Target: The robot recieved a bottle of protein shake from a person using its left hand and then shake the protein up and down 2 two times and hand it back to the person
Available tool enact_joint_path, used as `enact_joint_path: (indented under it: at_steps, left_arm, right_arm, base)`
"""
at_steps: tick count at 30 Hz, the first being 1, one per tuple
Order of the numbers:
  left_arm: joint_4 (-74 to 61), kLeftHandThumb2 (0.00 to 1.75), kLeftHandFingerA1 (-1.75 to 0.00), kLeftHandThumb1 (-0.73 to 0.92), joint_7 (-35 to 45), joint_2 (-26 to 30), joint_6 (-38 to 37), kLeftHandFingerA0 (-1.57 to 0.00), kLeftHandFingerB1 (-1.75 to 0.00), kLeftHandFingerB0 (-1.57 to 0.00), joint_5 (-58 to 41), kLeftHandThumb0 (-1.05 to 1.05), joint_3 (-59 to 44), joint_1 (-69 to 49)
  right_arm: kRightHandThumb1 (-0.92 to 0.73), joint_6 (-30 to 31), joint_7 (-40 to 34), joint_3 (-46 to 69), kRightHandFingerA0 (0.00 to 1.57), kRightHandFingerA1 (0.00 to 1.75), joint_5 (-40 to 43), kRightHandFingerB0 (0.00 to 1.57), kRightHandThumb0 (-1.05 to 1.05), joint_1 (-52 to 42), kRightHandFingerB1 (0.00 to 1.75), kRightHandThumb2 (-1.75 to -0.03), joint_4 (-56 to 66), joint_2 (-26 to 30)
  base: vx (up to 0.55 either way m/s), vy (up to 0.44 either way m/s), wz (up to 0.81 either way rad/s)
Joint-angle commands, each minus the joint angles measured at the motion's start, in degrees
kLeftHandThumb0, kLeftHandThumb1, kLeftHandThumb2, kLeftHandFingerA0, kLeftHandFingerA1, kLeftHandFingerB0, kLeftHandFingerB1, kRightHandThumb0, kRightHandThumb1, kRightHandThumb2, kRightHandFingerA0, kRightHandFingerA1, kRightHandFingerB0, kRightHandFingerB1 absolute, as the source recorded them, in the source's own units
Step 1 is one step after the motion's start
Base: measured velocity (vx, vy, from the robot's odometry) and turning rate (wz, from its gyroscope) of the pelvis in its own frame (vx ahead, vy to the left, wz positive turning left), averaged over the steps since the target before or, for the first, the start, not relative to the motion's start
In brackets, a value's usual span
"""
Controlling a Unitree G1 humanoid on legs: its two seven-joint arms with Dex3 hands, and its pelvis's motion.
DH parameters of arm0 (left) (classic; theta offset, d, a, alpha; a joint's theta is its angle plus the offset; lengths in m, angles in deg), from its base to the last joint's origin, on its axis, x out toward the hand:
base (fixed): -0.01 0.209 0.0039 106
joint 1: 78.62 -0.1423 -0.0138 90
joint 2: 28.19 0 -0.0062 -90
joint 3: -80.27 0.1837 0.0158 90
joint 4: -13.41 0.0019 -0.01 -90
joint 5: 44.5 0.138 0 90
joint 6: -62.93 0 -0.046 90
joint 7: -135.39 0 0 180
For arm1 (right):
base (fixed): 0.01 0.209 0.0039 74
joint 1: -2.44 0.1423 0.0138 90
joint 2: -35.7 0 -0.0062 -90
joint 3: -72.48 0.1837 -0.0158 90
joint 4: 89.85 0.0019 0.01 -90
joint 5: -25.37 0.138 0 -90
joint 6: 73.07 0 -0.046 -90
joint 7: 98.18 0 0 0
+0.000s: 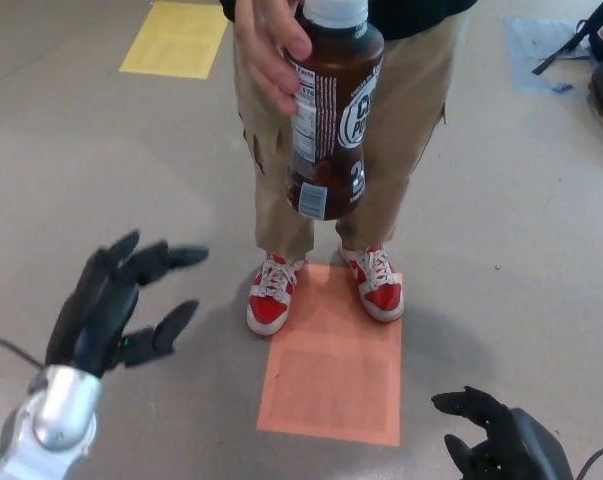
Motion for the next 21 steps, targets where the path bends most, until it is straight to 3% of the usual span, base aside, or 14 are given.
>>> enact_joint_path:
  at_steps: [1,2,3,5,6,7,8,9,10,11,15,19,20,21]
  left_arm:
    - [-24.4,0.67,-0.39,0.52,25.7,2.6,31.6,-0.18,-0.34,-0.14,-32.6,-0.39,-6.8,3.6]
    - [-25.5,0.67,-0.39,0.52,26.8,2.5,34.5,-0.18,-0.34,-0.14,-35.6,-0.39,-7.4,4.1]
    - [-27.4,0.96,-0.49,0.48,26.8,2.9,39.3,-0.01,-0.48,0.00,-38.5,-0.25,-7.9,5.5]
    - [-28.7,0.96,-0.49,0.48,26.9,3.1,42.1,-0.01,-0.48,0.00,-39.8,-0.25,-8.4,5.9]
    - [-29.5,0.58,-0.34,0.51,27.0,3.2,44.1,-0.20,-0.21,-0.07,-41.9,-0.39,-8.9,6.5]
    - [-30.5,0.58,-0.34,0.51,27.1,3.4,46.8,-0.20,-0.21,-0.07,-44.6,-0.39,-9.6,7.2]
    - [-31.2,0.88,-0.48,0.37,26.3,2.9,51.3,0.00,-0.49,0.00,-49.5,-0.25,-11.1,8.6]
    - [-31.5,0.88,-0.48,0.37,25.9,2.7,53.1,0.00,-0.49,0.00,-51.4,-0.25,-11.7,9.1]
    - [-31.4,0.56,-0.33,0.47,26.3,2.7,54.6,-0.13,-0.20,-0.03,-52.9,-0.39,-12.2,9.7]
    - [-31.3,0.73,-0.31,0.34,26.5,2.8,55.6,-0.01,-0.25,0.00,-53.3,-0.45,-12.3,10.2]
    - [-30.6,0.72,-0.04,0.40,27.9,3.2,61.6,0.00,-0.06,0.00,-55.9,-0.63,-12.6,14.3]
    - [-30.1,0.74,-0.06,0.43,26.5,2.6,67.0,0.00,0.00,0.00,-56.9,-0.67,-12.5,17.7]
    - [-29.9,0.60,-0.03,0.48,26.2,2.3,68.9,0.00,0.00,0.00,-56.8,-0.63,-12.1,19.1]
    - [-29.7,0.60,-0.03,0.48,26.0,2.1,70.4,0.00,0.00,0.00,-56.5,-0.63,-11.7,20.4]
  right_arm:
    - [-0.77,-7.0,-5.2,0.0,0.98,0.55,-1.6,0.61,-0.28,1.1,0.46,-0.68,-2.4,1.3]
    - [-0.77,-6.9,-5.2,0.0,0.98,0.55,-1.7,0.61,-0.28,1.1,0.46,-0.68,-2.5,1.2]
    - [-0.76,-7.0,-5.1,0.0,1.00,0.55,-1.6,0.61,-0.28,1.1,0.46,-0.66,-2.5,1.2]
    - [-0.76,-7.0,-5.0,0.0,1.00,0.55,-1.6,0.61,-0.28,1.2,0.46,-0.66,-2.6,1.1]
    - [-0.76,-7.0,-5.0,0.0,1.00,0.54,-1.5,0.62,-0.28,1.2,0.46,-0.65,-2.6,1.0]
    - [-0.76,-7.0,-5.0,0.0,1.00,0.54,-1.5,0.62,-0.28,1.2,0.46,-0.65,-2.7,0.9]
    - [-0.76,-7.0,-4.8,0.1,0.99,0.53,-1.4,0.62,-0.27,1.3,0.46,-0.65,-2.7,0.8]
    - [-0.76,-7.0,-4.7,0.1,0.99,0.53,-1.4,0.62,-0.27,1.3,0.46,-0.65,-2.8,0.8]
    - [-0.76,-6.9,-4.4,0.1,0.99,0.53,-1.2,0.62,-0.27,1.3,0.46,-0.65,-2.7,0.7]
    - [-0.77,-6.9,-4.2,0.2,0.98,0.53,-1.2,0.62,-0.26,1.2,0.46,-0.66,-2.7,0.7]
    - [-0.76,-7.2,-4.2,0.2,0.99,0.53,-1.2,0.61,-0.27,0.8,0.46,-0.65,-2.7,0.8]
    - [-0.75,-7.6,-4.1,0.5,1.00,0.54,-0.7,0.61,-0.27,0.3,0.45,-0.64,-2.7,0.6]
    - [-0.76,-7.5,-4.3,0.6,0.99,0.55,-0.7,0.62,-0.27,0.3,0.46,-0.65,-2.8,0.5]
    - [-0.76,-7.4,-4.3,0.6,0.99,0.55,-0.7,0.62,-0.27,0.3,0.46,-0.65,-2.8,0.5]
  base:
    - [0.00,0.000,0.00]
    - [0.00,0.000,0.00]
    - [0.00,0.000,0.00]
    - [0.00,0.000,0.00]
    - [0.00,0.000,0.00]
    - [0.00,0.000,0.00]
    - [0.00,0.000,0.00]
    - [0.00,0.000,0.00]
    - [0.00,0.000,0.00]
    - [0.00,0.000,0.00]
    - [0.00,0.000,0.00]
    - [0.00,0.000,0.00]
    - [0.00,0.000,0.00]
    - [0.00,0.000,0.00]
